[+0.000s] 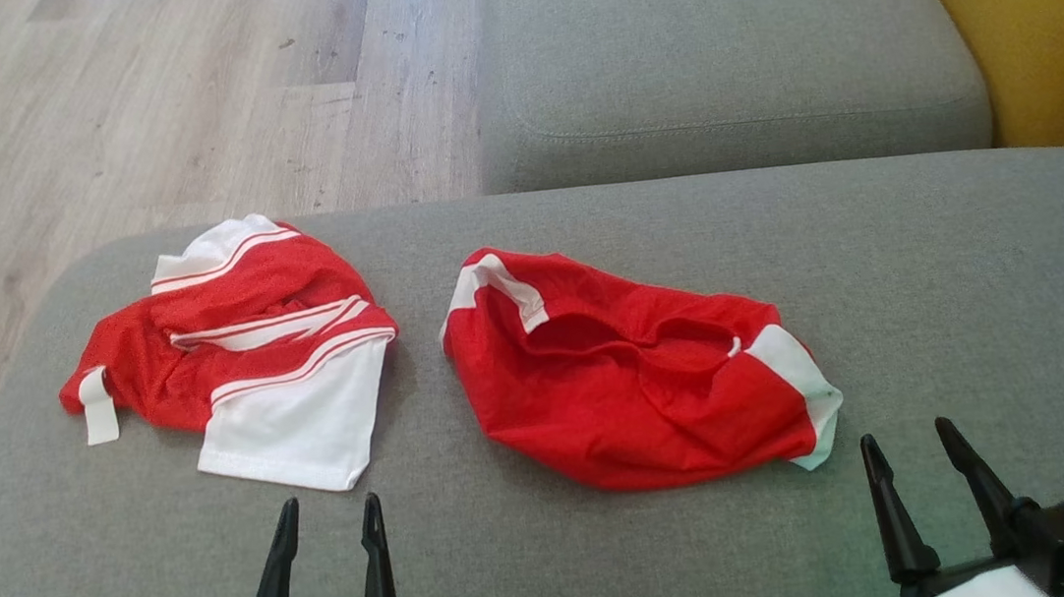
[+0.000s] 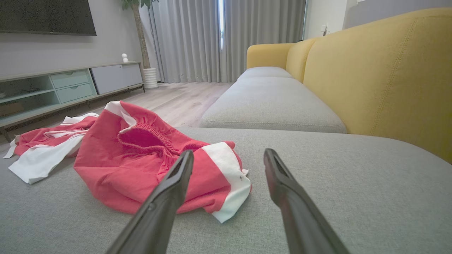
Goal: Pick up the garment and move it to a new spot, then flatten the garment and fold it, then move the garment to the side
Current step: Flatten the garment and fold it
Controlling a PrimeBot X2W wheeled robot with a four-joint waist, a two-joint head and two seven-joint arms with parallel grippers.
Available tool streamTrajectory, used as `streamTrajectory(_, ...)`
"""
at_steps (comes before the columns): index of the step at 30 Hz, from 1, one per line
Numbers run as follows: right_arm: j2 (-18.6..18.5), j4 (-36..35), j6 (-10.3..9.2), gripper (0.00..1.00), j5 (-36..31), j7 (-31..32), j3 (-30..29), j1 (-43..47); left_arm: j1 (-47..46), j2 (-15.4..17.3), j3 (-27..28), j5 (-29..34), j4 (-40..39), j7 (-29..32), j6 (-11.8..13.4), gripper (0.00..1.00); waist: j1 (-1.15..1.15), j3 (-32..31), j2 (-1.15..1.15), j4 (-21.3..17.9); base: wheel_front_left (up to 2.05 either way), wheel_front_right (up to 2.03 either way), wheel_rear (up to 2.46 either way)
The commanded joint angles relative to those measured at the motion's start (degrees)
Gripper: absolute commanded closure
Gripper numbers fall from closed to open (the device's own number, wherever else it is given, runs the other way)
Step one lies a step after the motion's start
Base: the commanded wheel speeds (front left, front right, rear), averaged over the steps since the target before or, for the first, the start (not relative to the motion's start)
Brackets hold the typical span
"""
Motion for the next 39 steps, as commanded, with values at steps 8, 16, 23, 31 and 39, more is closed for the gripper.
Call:
streamTrajectory(8, -0.3, -1.3, 0.37, 0.00, 0.7, -0.2, 0.9, -1.7, -2.8, -0.5, 1.6, -0.1, -0.3, -0.4, -0.1, 0.00, 0.00, -0.4, 0.00, -0.6, 0.00, 0.00, 0.00)
streamTrajectory(16, -0.3, -1.5, 0.37, 0.00, 1.0, -0.2, 0.6, -1.9, -3.3, -0.5, 1.5, 0.0, 0.2, -0.4, 0.0, 0.00, 0.00, 0.1, 0.00, -0.6, 0.00, 0.00, 0.00)
streamTrajectory(23, -0.3, -1.5, 0.37, 0.00, 1.3, -0.2, 0.5, -2.1, -3.5, -0.6, 1.4, 0.1, 0.2, -0.4, 0.0, 0.00, 0.00, 0.4, 0.00, -0.7, 0.00, 0.00, 0.00)
streamTrajectory(31, -0.3, -1.7, 0.37, 0.00, 1.2, -0.2, 1.3, -2.5, -4.5, -0.6, 0.8, -0.7, 3.0, -0.4, -0.4, 0.00, 0.00, 1.8, 0.00, -1.9, 0.00, 0.00, 0.00)
streamTrajectory(39, -0.3, -2.1, 0.37, 0.00, -0.7, -0.2, 3.3, -4.3, -13.8, -0.6, -3.0, 0.4, 12.5, -0.4, -2.3, 0.00, 0.00, 5.8, 0.00, -5.4, 0.00, 0.00, 0.00)
